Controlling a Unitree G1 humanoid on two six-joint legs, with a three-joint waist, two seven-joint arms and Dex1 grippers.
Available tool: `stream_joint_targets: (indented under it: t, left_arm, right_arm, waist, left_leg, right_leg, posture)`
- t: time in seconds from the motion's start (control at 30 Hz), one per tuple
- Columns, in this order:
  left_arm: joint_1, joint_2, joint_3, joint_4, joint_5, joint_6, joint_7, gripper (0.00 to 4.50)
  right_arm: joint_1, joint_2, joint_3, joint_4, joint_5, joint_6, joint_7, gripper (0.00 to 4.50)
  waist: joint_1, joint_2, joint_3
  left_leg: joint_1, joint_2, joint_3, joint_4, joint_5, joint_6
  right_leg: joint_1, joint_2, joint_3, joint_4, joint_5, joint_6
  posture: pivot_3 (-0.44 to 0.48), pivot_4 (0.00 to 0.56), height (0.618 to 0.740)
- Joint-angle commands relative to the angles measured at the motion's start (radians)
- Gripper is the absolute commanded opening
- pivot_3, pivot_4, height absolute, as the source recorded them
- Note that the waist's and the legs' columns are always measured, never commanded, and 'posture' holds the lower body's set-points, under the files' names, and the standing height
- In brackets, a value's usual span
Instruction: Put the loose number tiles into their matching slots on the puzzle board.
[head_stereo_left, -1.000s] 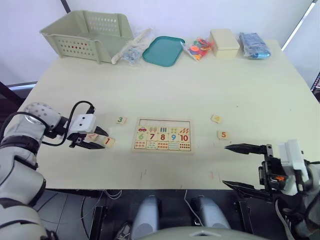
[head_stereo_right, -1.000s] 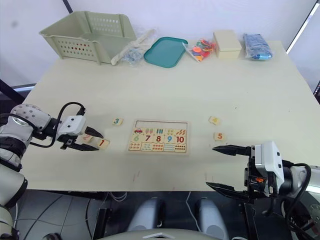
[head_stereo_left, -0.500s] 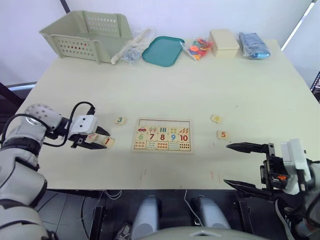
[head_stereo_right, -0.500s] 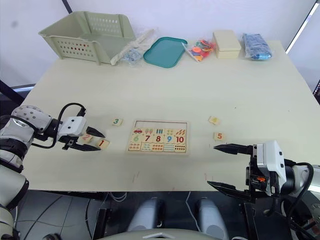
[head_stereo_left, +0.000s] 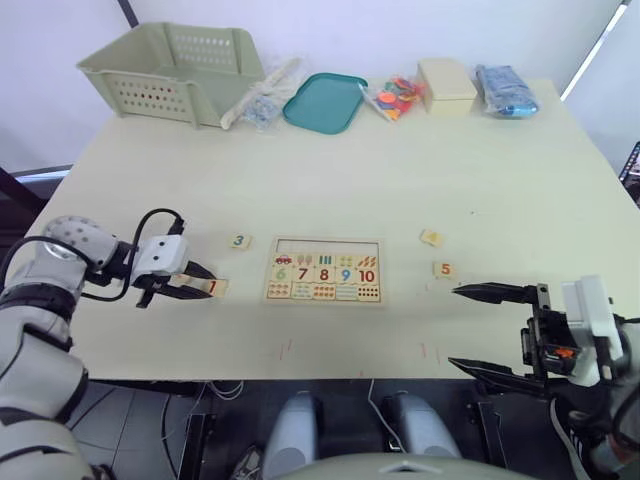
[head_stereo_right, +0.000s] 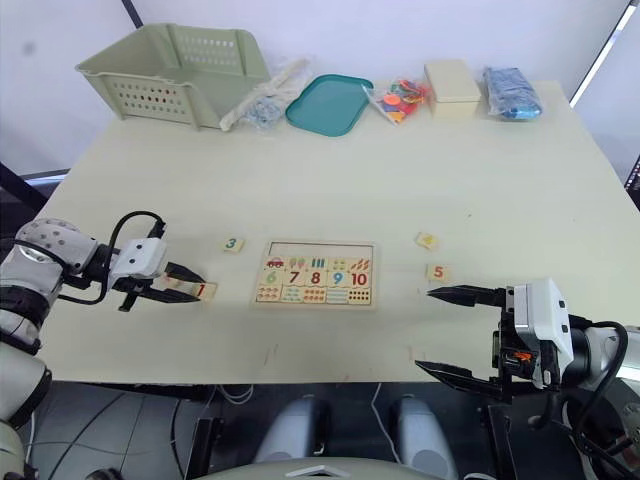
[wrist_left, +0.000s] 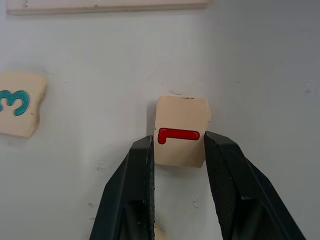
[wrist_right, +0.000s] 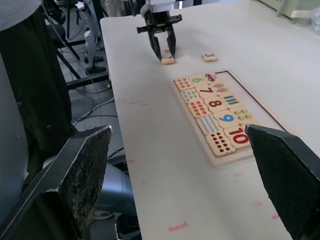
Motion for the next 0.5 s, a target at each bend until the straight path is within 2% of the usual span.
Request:
stream_joint_targets:
  t: [0.03, 0.13, 0.3, 0.4, 0.5]
  left_arm:
    - [0.046, 0.052, 0.086, -0.109, -0.063, 0.081, -0.031, 0.96]
    - [0.117, 0.072, 0.200, -0.227, -0.038, 0.179, -0.008, 0.96]
    - [0.247, 0.156, 0.342, -0.591, -0.064, 0.491, 0.082, 0.96]
    - [0.236, 0.192, 0.396, -0.799, -0.049, 0.736, 0.183, 0.96]
    - [0.196, 0.196, 0.421, -0.914, -0.003, 0.878, 0.211, 0.96]
  right_arm:
    - [-0.006, 0.003, -0.012, -0.010, 0.005, -0.021, 0.001, 4.50]
    - [-0.016, 0.010, -0.001, -0.006, -0.003, -0.026, -0.006, 4.50]
    - [-0.033, 0.015, 0.007, -0.001, -0.005, -0.029, -0.013, 4.50]
    - [-0.041, 0.020, 0.001, 0.005, -0.001, -0.032, -0.019, 4.50]
    - [-0.041, 0.023, -0.008, 0.001, 0.002, -0.032, -0.025, 4.50]
  waist:
    - [0.001, 0.000, 0.000]
    - [0.005, 0.000, 0.000]
    - [0.005, -0.001, 0.001]
    - [0.008, -0.001, 0.001]
    - [0.012, -0.001, 0.001]
  left_leg:
    - [0.000, 0.000, 0.000, 0.000, 0.000, 0.000]
    - [0.000, 0.000, 0.000, 0.000, 0.000, 0.000]
    - [0.000, 0.000, 0.000, 0.000, 0.000, 0.000]
    - [0.000, 0.000, 0.000, 0.000, 0.000, 0.000]
    - [0.000, 0.000, 0.000, 0.000, 0.000, 0.000]
  right_leg:
    - [0.000, 0.000, 0.000, 0.000, 0.000, 0.000]
    - [0.000, 0.000, 0.000, 0.000, 0.000, 0.000]
    - [0.000, 0.000, 0.000, 0.000, 0.000, 0.000]
    - [0.000, 0.000, -0.001, 0.000, 0.000, 0.000]
    - [0.000, 0.000, -0.001, 0.000, 0.000, 0.000]
  posture:
    - [0.000, 0.150, 0.740]
    - [0.000, 0.150, 0.740]
    - [0.000, 0.150, 0.740]
    - [0.000, 0.150, 0.740]
    - [0.000, 0.150, 0.740]
